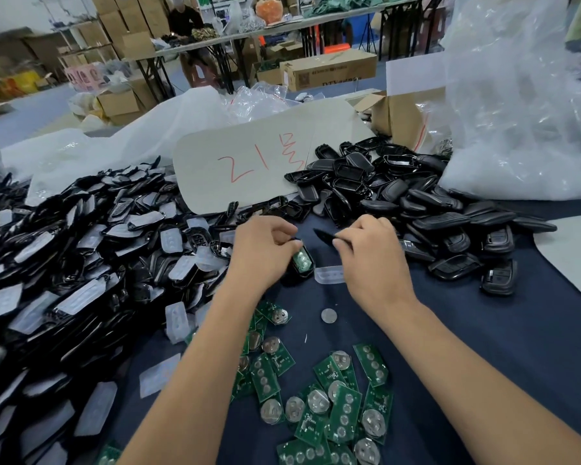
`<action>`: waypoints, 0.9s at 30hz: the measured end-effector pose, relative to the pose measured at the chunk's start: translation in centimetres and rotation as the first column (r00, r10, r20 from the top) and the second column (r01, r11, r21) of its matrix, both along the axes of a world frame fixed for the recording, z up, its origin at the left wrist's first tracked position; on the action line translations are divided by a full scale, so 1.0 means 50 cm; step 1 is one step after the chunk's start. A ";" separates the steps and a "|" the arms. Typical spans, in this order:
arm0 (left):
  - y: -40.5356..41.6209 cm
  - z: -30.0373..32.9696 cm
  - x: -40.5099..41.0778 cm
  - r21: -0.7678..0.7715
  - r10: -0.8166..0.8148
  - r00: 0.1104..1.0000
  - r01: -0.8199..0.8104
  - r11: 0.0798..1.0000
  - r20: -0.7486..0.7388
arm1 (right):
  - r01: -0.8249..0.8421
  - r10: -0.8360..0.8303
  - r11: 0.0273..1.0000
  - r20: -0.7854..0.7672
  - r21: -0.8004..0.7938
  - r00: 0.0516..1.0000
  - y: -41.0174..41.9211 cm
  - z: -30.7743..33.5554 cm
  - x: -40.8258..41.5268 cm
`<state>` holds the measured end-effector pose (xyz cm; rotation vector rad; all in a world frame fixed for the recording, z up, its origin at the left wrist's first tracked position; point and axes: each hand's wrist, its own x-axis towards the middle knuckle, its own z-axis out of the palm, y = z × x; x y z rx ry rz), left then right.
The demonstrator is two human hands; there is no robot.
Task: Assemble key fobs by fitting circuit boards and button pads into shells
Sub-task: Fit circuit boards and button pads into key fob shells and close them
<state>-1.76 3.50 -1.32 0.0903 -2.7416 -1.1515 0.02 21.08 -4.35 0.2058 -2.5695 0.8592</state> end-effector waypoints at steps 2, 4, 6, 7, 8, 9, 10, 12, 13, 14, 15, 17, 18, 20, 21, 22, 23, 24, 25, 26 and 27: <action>0.021 -0.006 0.002 -0.022 -0.003 0.994 0.001 1.000 -0.112 | 0.012 -0.005 0.935 0.020 -0.354 1.000 0.011 0.002 -0.008; 0.040 -0.006 0.003 0.185 -0.038 0.989 0.064 0.981 -0.140 | 0.012 0.087 0.645 0.089 -0.764 0.992 0.022 0.007 -0.012; 0.064 -0.004 0.009 0.502 -0.105 0.992 0.126 0.856 -0.071 | 0.029 0.225 0.350 0.114 -0.936 0.968 0.026 0.014 -0.009; 0.076 -0.003 0.013 0.606 -0.118 0.992 0.126 0.785 -0.054 | 0.023 0.277 0.299 0.110 -0.954 0.955 0.026 0.017 -0.007; 0.084 -0.001 0.016 0.674 -0.118 0.992 0.114 0.729 -0.040 | 0.016 0.317 0.278 0.107 -0.961 0.942 0.026 0.020 -0.006; 0.089 0.000 0.018 0.724 -0.117 0.993 0.096 0.683 -0.022 | 0.015 0.347 0.272 0.113 -0.962 0.931 0.026 0.022 -0.005; 0.092 0.001 0.020 0.758 -0.121 0.993 0.077 0.648 0.002 | 0.023 0.360 0.282 0.128 -0.959 0.924 0.028 0.023 -0.007; 0.090 0.005 0.022 0.775 -0.139 0.989 0.053 0.630 0.046 | 0.036 0.342 0.331 0.155 -0.943 0.927 0.032 0.024 -0.011; 0.087 0.006 0.021 0.768 -0.152 0.987 0.053 0.638 0.058 | 0.030 0.337 0.338 0.150 -0.941 0.930 0.032 0.022 -0.011; 0.084 0.008 0.020 0.756 -0.170 0.983 0.060 0.651 0.068 | 0.019 0.346 0.316 0.134 -0.949 0.929 0.032 0.020 -0.010; 0.081 0.008 0.019 0.743 -0.191 0.979 0.072 0.666 0.076 | 0.011 0.370 0.270 0.115 -0.963 0.922 0.032 0.018 -0.009; 0.078 0.011 0.019 0.728 -0.240 0.966 0.099 0.678 0.093 | 0.016 0.422 0.161 0.084 -0.987 0.903 0.035 0.017 -0.008; 0.076 0.013 0.019 0.727 -0.259 0.961 0.109 0.678 0.097 | 0.026 0.441 0.116 0.075 -0.993 0.894 0.037 0.018 -0.009; 0.072 0.020 0.020 0.722 -0.274 0.957 0.123 0.681 0.096 | 0.044 0.469 0.047 0.061 -0.998 0.881 0.041 0.017 -0.013; 0.071 0.024 0.021 0.720 -0.279 0.956 0.130 0.682 0.093 | 0.048 0.482 0.022 0.052 -0.999 0.875 0.042 0.016 -0.014; 0.070 0.027 0.021 0.719 -0.287 0.954 0.136 0.681 0.092 | 0.048 0.495 0.001 0.042 -0.999 0.868 0.043 0.016 -0.014; 0.070 0.030 0.021 0.718 -0.296 0.951 0.142 0.682 0.093 | 0.044 0.510 -0.016 0.030 -0.999 0.860 0.044 0.016 -0.015; 0.070 0.034 0.021 0.715 -0.309 0.946 0.151 0.683 0.095 | 0.039 0.523 -0.030 0.018 -0.999 0.852 0.044 0.016 -0.015; 0.070 0.037 0.022 0.712 -0.322 0.942 0.162 0.683 0.095 | 0.035 0.531 -0.038 0.009 -0.999 0.847 0.045 0.017 -0.015; 0.070 0.038 0.021 0.709 -0.327 0.941 0.170 0.684 0.090 | 0.030 0.531 -0.033 0.008 -0.999 0.847 0.046 0.018 -0.015; 0.070 0.039 0.020 0.700 -0.315 0.946 0.170 0.693 0.082 | 0.024 0.518 -0.004 0.019 -1.000 0.855 0.046 0.019 -0.015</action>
